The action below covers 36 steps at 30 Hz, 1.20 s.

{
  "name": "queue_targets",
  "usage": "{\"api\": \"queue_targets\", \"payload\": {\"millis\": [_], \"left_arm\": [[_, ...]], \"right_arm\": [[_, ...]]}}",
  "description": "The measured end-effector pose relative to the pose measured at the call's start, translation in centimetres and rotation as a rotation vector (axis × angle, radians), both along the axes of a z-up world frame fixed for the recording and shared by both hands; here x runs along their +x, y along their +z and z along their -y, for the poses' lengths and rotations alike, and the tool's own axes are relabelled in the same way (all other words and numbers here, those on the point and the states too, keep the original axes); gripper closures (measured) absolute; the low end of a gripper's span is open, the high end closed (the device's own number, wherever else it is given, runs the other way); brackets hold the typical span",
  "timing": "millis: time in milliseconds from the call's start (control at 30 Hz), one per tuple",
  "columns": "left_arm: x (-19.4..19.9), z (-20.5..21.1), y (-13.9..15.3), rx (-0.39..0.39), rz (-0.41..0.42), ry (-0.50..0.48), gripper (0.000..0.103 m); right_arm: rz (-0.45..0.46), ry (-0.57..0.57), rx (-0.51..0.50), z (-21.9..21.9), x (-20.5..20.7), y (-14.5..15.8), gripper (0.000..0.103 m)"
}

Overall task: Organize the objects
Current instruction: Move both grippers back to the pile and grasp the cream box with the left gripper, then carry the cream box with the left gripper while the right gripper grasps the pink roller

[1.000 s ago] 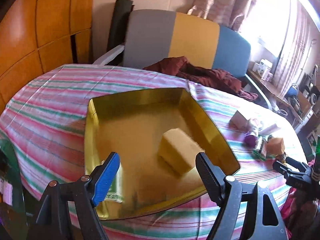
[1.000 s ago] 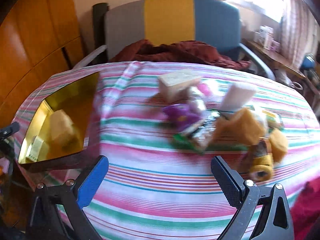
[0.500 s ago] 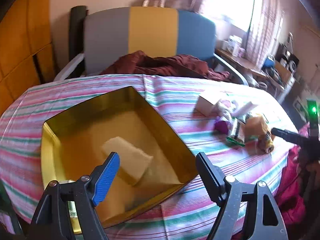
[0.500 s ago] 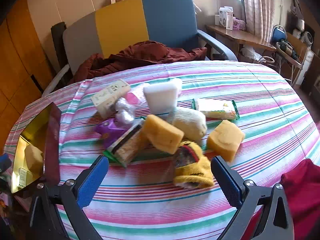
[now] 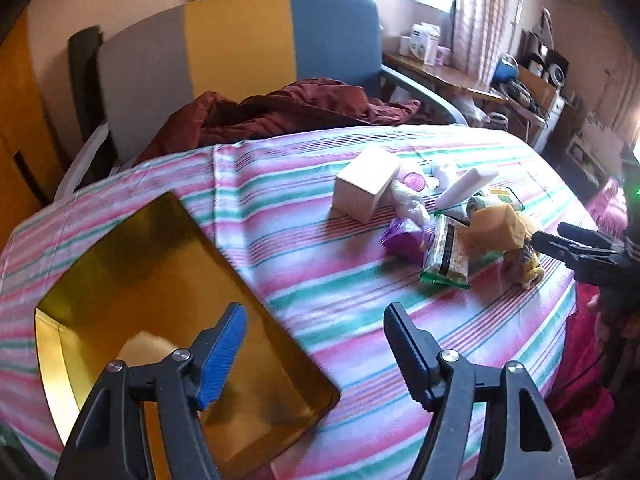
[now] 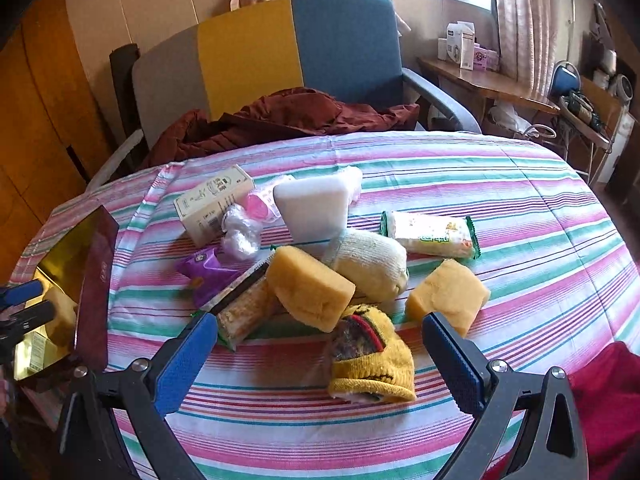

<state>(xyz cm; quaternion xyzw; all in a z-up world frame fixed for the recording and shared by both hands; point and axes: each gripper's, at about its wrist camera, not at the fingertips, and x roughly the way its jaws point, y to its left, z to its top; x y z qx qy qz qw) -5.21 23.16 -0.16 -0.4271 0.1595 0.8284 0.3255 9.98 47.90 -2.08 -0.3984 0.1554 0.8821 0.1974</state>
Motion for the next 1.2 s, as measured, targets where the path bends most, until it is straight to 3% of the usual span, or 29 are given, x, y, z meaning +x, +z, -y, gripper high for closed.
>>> {"api": "queue_targets", "payload": {"millis": [400,567,767,1067,1133,1200], "left_arm": [[-4.1,-8.9,-0.9,-0.085,-0.064,-0.207,0.032],[-6.9,-12.0,-1.4,-0.091,-0.051,-0.274,0.032],[-9.5,-15.8,-4.0,-0.147,-0.003,-0.382,0.032],[-12.8,-17.3,-7.0,-0.140,0.086,-0.383,0.033],[-13.4,-17.1,-7.7,-0.125,0.125,-0.372,0.049],[-13.8,-16.5,-7.9,-0.101,0.139,-0.352,0.051]], "right_arm": [[-0.032,0.024,-0.013,0.0,0.4,0.5,0.000],[-0.043,0.040,-0.029,0.0,0.5,0.6,0.000],[-0.035,0.051,-0.053,-0.3,0.4,0.2,0.000],[-0.057,0.072,-0.100,-2.3,-0.4,2.0,0.000],[-0.049,0.112,-0.064,-3.0,-2.0,3.3,0.000],[-0.042,0.175,-0.029,-3.5,-4.0,4.5,0.000]]}}
